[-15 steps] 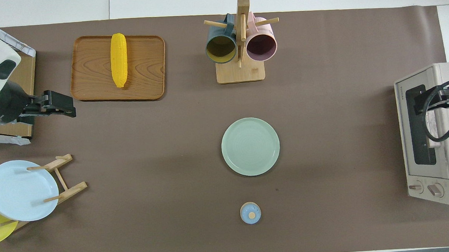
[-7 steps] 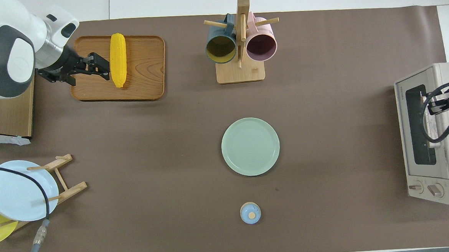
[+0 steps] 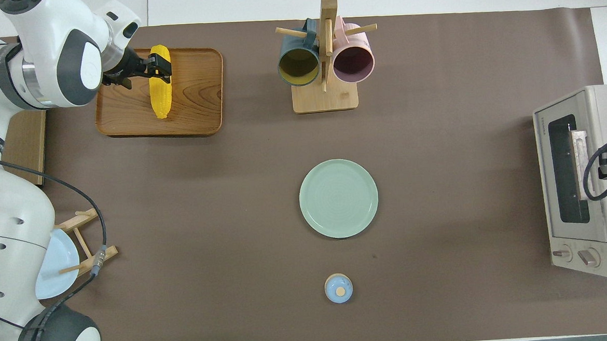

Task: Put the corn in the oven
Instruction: 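Reach the left gripper to the yellow corn and grasp it, then carry the corn with the left gripper while the right gripper reaches the oven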

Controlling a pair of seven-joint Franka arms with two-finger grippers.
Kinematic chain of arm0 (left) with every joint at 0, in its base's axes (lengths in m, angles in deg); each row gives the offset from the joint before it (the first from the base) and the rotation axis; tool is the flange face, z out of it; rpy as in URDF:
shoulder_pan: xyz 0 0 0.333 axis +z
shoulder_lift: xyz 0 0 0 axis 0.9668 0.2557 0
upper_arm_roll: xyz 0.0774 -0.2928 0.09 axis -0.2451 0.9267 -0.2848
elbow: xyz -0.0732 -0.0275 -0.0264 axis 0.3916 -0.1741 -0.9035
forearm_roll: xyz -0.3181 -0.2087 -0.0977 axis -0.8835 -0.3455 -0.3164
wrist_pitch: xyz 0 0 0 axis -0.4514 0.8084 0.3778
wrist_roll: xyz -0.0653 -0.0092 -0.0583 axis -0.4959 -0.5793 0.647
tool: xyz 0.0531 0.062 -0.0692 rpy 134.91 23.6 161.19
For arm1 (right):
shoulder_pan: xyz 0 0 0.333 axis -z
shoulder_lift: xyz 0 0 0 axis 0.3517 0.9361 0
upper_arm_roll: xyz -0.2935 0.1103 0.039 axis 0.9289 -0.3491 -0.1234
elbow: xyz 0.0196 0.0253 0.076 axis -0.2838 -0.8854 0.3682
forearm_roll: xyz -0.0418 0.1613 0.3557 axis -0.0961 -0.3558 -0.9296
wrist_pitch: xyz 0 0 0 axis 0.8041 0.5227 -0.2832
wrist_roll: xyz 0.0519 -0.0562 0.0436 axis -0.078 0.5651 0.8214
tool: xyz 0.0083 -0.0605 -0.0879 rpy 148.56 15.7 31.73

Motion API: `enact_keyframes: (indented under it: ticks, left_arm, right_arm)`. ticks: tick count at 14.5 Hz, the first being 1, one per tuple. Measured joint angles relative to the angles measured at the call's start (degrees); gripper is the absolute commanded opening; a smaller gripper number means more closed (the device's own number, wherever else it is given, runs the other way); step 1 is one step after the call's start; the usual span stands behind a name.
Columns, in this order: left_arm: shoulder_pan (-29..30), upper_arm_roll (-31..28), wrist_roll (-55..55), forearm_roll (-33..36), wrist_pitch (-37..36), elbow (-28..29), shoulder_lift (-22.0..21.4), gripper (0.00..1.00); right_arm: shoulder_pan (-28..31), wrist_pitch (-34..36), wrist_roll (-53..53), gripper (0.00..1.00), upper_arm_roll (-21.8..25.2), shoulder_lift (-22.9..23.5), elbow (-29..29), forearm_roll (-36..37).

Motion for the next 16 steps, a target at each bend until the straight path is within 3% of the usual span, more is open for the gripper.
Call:
enact_keyframes:
  ticks: [4,8,9,12,16]
  left_arm:
    - [-0.64,-0.01,-0.3,0.39,4.09,-1.17,4.86,1.0]
    - [-0.73,-0.02,-0.5,0.44,5.06,-2.26,5.53,0.97]
    - [-0.73,-0.03,-0.51,0.44,5.06,-2.28,5.55,0.84]
    - [-0.73,-0.06,-0.56,0.45,5.06,-2.28,5.59,0.0]
    - [-0.7,-0.18,-0.65,0.46,4.19,-2.45,5.6,0.0]
  right_arm:
    - [-0.36,-7.69,1.41,0.0,-0.54,-1.35,-7.2,0.51]
    - [0.04,-10.03,8.43,0.0,-0.23,0.33,-8.48,2.7]
    - [0.34,-10.03,9.68,0.0,-0.22,0.35,-8.48,3.36]
    - [0.65,-10.03,11.71,0.0,-0.12,0.35,-8.47,4.0]
    - [1.56,-10.05,13.31,0.0,-0.12,0.35,-8.47,4.55]
